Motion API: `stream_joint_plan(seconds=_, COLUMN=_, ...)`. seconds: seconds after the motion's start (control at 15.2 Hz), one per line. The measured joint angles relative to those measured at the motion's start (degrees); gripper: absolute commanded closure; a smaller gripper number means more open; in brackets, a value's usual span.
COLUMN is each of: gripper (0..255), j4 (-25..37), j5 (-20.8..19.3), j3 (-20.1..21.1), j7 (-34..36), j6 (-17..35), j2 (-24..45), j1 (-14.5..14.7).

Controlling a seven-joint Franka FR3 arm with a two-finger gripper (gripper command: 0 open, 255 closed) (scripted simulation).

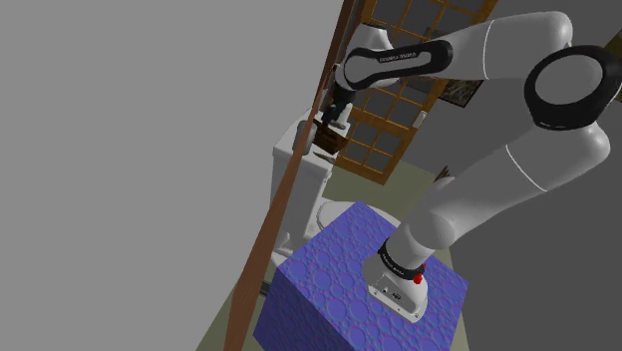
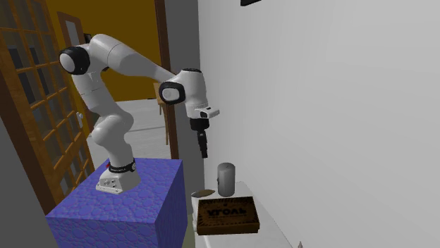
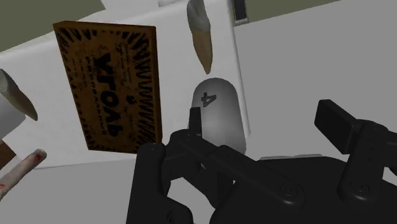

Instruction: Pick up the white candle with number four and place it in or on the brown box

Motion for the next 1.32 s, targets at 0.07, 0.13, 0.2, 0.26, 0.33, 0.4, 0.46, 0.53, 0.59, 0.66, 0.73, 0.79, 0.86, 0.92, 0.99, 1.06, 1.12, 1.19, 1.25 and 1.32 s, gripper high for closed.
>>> stream_joint_plan(seconds=0.07, gripper=0, j4=0.63, j5=0.54, j3=-0.67, j7=-1.39, j6=2.15, j2=2.02, j1=0.30)
stream_joint_plan(seconds=0.13, gripper=0, j4=1.52, j5=1.25, j3=-1.37, j7=-2.96, j6=4.13, j2=4.13, j1=0.60)
stream_joint_plan(seconds=0.2, gripper=0, j4=1.82, j5=1.98, j3=-1.90, j7=-4.35, j6=6.34, j2=5.94, j1=0.90)
stream_joint_plan(seconds=0.26, gripper=0, j4=2.56, j5=2.87, j3=-2.39, j7=-5.84, j6=8.16, j2=7.76, j1=1.22)
stream_joint_plan(seconds=0.33, gripper=0, j4=3.24, j5=3.81, j3=-2.74, j7=-7.17, j6=9.94, j2=9.60, j1=1.54)
stream_joint_plan(seconds=0.4, gripper=0, j4=3.77, j5=4.49, j3=-2.94, j7=-7.99, j6=11.12, j2=10.98, j1=1.73)
stream_joint_plan(seconds=0.46, gripper=0, j4=3.99, j5=5.02, j3=-3.20, j7=-8.75, j6=12.14, j2=12.04, j1=1.76)
stream_joint_plan(seconds=0.53, gripper=0, j4=4.01, j5=5.39, j3=-3.27, j7=-9.07, j6=12.99, j2=12.86, j1=1.84)
stream_joint_plan(seconds=0.59, gripper=0, j4=4.10, j5=5.79, j3=-3.39, j7=-9.45, j6=13.77, j2=13.70, j1=1.87)
stream_joint_plan(seconds=0.66, gripper=0, j4=3.88, j5=6.06, j3=-3.39, j7=-9.57, j6=14.61, j2=14.32, j1=1.94)
stream_joint_plan(seconds=0.73, gripper=0, j4=3.80, j5=6.40, j3=-3.45, j7=-9.82, j6=15.41, j2=15.05, j1=1.97)
stream_joint_plan(seconds=0.79, gripper=0, j4=3.70, j5=6.75, j3=-3.55, j7=-10.18, j6=16.15, j2=15.72, j1=1.95)
stream_joint_plan(seconds=0.86, gripper=0, j4=3.62, j5=6.95, j3=-3.55, j7=-10.28, j6=16.62, j2=16.13, j1=1.98)
stream_joint_plan(seconds=0.92, gripper=0, j4=3.68, j5=7.14, j3=-3.58, j7=-10.44, j6=16.92, j2=16.49, j1=1.98)
stream_joint_plan(seconds=0.99, gripper=0, j4=3.67, j5=7.21, j3=-3.61, j7=-10.54, j6=17.04, j2=16.61, j1=1.96)
stream_joint_plan(seconds=1.06, gripper=0, j4=3.66, j5=7.26, j3=-3.63, j7=-10.59, j6=17.12, j2=16.67, j1=1.95)
stream_joint_plan(seconds=1.12, gripper=0, j4=3.66, j5=7.28, j3=-3.63, j7=-10.62, j6=17.16, j2=16.71, j1=1.95)
stream_joint_plan(seconds=1.19, gripper=0, j4=3.66, j5=7.29, j3=-3.64, j7=-10.63, j6=17.18, j2=16.73, j1=1.94)
stream_joint_plan(seconds=1.25, gripper=0, j4=3.66, j5=7.30, j3=-3.64, j7=-10.63, j6=17.19, j2=16.74, j1=1.94)
stream_joint_plan(seconds=1.32, gripper=255, j4=3.66, j5=7.30, j3=-3.64, j7=-10.64, j6=17.20, j2=16.75, j1=1.94)
